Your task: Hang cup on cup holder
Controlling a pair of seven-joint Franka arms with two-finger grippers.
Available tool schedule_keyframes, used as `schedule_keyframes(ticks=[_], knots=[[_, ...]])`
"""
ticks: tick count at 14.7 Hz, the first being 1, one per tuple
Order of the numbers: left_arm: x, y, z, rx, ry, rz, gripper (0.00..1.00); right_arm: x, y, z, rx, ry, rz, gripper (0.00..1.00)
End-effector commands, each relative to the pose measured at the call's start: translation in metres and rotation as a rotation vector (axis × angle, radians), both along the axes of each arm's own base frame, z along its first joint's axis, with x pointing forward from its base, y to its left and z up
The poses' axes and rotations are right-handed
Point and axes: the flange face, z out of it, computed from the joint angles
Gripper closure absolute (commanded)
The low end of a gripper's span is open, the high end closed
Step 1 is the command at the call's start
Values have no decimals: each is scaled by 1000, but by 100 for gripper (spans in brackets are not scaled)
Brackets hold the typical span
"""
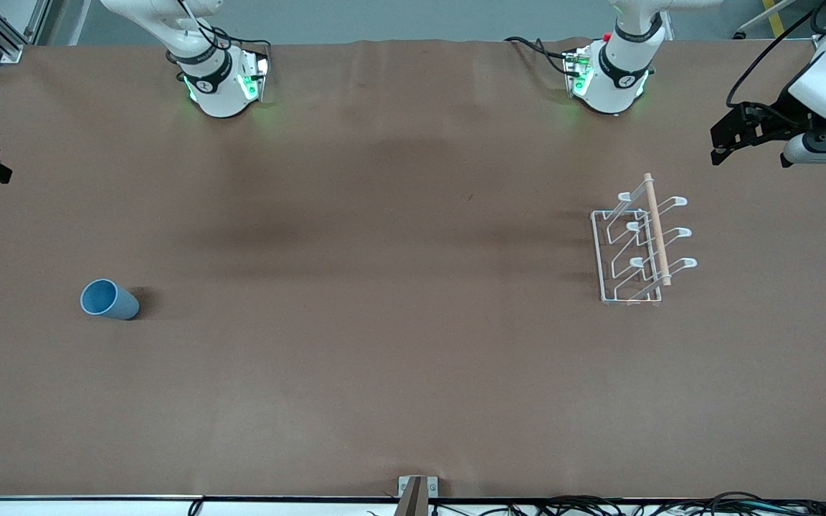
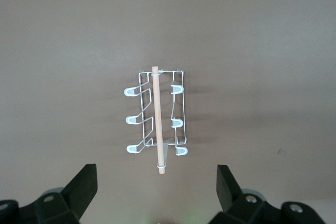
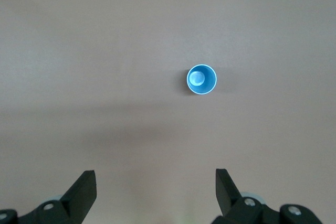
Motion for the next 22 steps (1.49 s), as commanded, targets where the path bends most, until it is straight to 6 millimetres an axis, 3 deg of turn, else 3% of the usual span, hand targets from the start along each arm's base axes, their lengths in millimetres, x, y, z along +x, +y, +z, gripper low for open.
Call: schedule_keyframes(ticks=[1,10,12,18,22], knots=[[3,1,5,11,-10,-2,0,-7,-1,0,5,-4,10,0],[3,1,7,6,-12,-1,0,-6,-2,-1,5,-7,7,0],[3,2,7,5,-12,0,0,-3,-11,-4,2,-19,-7,0],[3,2,7,5,-12,2,0,31,-81,-75,2,44,-111,0],[2,0,7,5,-12,-1,0,42,-117,-167,1,38,-106,0]])
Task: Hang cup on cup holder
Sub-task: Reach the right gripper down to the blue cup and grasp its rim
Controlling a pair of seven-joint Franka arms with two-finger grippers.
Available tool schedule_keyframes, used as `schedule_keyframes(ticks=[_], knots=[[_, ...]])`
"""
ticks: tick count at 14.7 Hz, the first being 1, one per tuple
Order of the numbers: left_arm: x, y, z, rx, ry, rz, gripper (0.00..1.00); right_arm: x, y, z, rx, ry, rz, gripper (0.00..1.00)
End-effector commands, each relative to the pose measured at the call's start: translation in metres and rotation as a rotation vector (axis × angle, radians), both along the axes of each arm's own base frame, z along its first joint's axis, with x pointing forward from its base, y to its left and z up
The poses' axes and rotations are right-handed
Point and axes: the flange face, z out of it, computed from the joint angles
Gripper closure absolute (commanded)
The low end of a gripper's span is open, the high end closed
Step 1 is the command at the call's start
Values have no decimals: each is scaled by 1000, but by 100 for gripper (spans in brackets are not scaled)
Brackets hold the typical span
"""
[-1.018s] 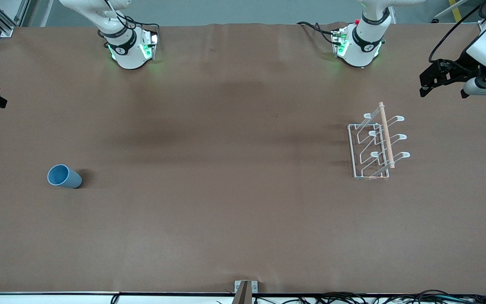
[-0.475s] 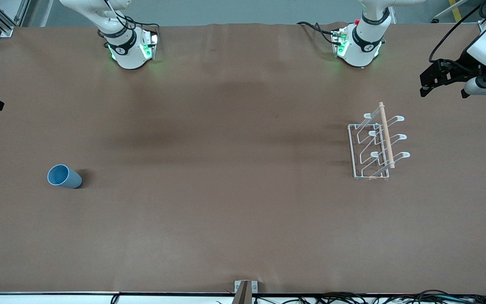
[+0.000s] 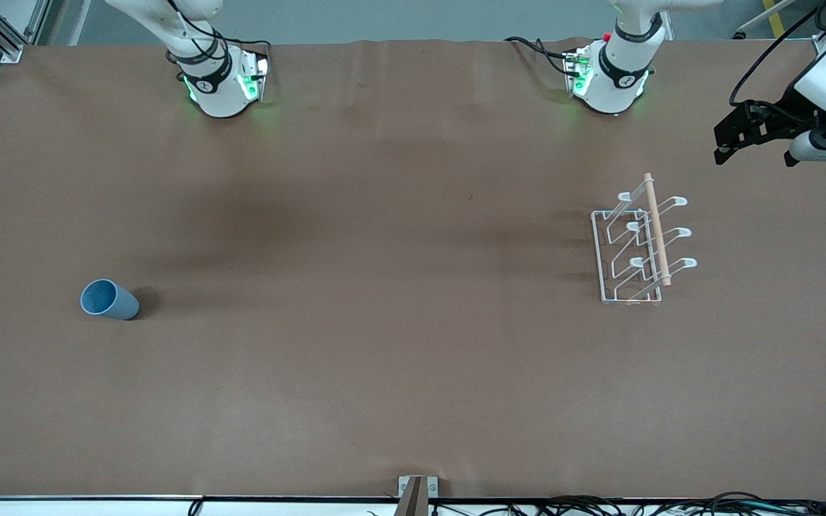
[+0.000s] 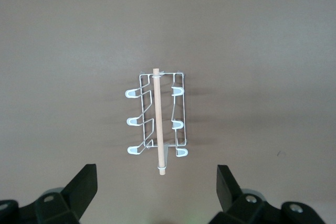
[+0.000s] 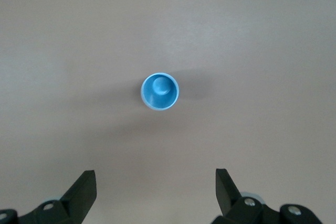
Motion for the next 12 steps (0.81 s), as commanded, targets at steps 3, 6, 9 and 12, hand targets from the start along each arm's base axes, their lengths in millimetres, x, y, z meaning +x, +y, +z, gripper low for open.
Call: schedule_keyframes(ticks=[3,6,9,12], knots=[[2,0,5,6,-7,-2,0,-2,-23,-105,-1,-19,0,0],[1,-7,5,7,-5,-27,0,10,-32,-160,4,10,-12,0],[-4,-42,7,-7,-10,-81,0,20,-36,-209,3,22,-15,2],[2,-69,-12,-27,29,-146,0,23,-34,-246,48,37,-43,2]])
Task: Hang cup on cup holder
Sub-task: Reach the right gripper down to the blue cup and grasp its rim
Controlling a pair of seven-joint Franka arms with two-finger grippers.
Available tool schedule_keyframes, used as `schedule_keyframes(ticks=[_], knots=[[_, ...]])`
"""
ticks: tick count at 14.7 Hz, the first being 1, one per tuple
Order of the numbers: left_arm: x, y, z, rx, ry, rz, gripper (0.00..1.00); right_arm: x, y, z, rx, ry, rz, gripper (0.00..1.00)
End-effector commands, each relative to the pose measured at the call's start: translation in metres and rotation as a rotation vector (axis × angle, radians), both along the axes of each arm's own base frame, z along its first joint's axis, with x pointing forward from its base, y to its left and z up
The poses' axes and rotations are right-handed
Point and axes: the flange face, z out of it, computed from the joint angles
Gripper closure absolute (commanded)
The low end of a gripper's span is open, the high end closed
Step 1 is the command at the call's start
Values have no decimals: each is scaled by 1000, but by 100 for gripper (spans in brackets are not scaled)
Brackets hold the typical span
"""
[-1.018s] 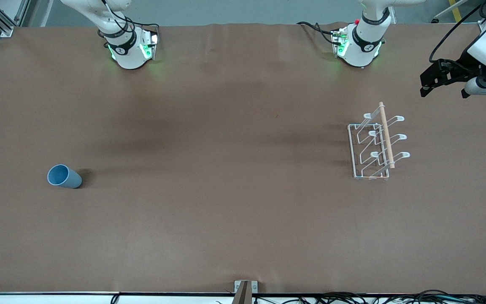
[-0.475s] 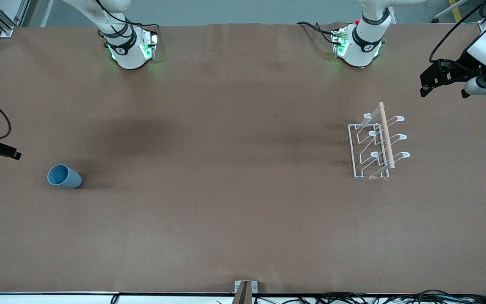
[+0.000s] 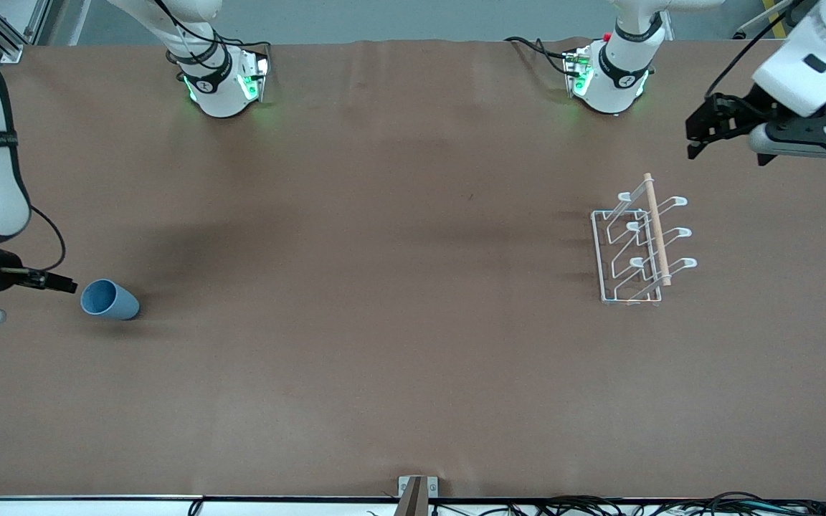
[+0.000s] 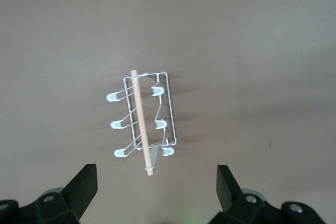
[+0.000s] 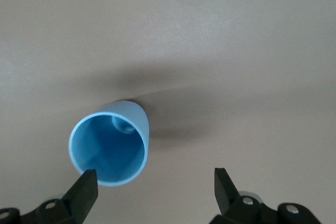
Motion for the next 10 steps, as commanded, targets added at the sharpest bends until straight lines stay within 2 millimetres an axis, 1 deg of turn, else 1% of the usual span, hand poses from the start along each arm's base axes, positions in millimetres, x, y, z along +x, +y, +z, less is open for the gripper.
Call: schedule_keyframes(ticks=[1,3,5,6,7,8,10], knots=[[10,-28,-11,-67,37,-54,0,2,0,-20,50,-4,-20,3],[17,-55,-18,-160,71,-88,0,2,-2,-35,52,6,-23,4],[25,-87,-28,-284,115,-122,0,0,-4,-50,61,27,-27,10],[31,-101,-27,-362,113,-131,0,0,-4,-55,63,28,-27,14],[36,-114,-29,-419,107,-135,0,0,-4,-61,65,32,-10,23],[38,-125,-30,-468,98,-138,0,0,-4,-63,67,35,1,37],[50,-138,-38,-624,126,-108,0,0,-3,-63,66,33,3,73]])
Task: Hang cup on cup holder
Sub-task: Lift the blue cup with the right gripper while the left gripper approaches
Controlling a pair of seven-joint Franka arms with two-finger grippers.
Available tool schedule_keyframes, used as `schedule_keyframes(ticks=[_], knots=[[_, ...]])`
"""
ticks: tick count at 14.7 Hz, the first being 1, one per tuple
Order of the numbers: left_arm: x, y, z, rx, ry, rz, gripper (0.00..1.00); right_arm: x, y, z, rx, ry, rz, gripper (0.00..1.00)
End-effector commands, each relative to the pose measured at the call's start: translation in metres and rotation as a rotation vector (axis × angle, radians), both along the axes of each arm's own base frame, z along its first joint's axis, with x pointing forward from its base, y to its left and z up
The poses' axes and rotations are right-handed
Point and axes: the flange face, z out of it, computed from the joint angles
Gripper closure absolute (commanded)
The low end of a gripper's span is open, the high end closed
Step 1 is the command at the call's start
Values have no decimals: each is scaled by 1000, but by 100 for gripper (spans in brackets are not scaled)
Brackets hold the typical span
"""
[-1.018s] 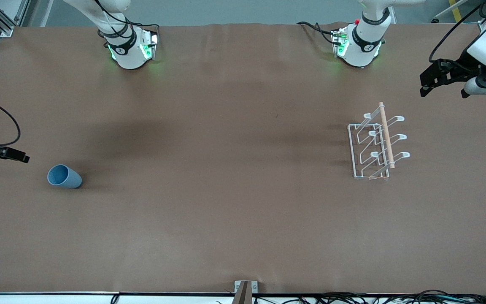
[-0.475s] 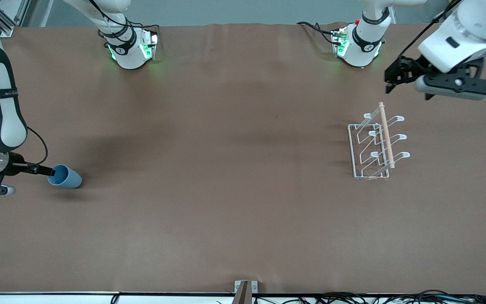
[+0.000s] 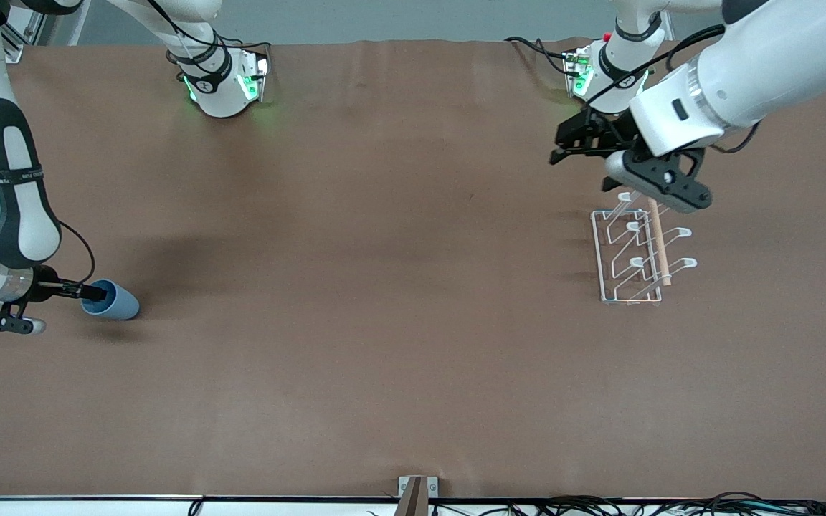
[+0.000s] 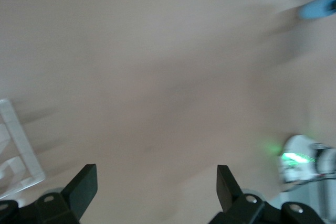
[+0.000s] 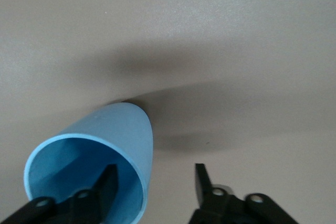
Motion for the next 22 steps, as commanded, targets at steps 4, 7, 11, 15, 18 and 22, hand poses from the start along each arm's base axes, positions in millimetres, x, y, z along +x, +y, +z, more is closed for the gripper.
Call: schedule_keyframes(ticks=[4,7,11,15,18,22], knots=[[14,-36,5,-328,80,40,0,1,4,2,69,-15,-26,96],[13,-68,-7,-403,78,-14,0,0,19,31,97,5,11,97],[20,-110,-41,-453,-70,-167,0,3,76,94,176,-3,84,97],[26,-138,-54,-510,-203,-310,0,-5,134,139,395,12,86,100],[18,-150,-53,-531,-281,-413,0,-9,178,166,592,8,77,100],[6,-167,-51,-551,-363,-533,0,-12,237,208,832,-25,89,100]])
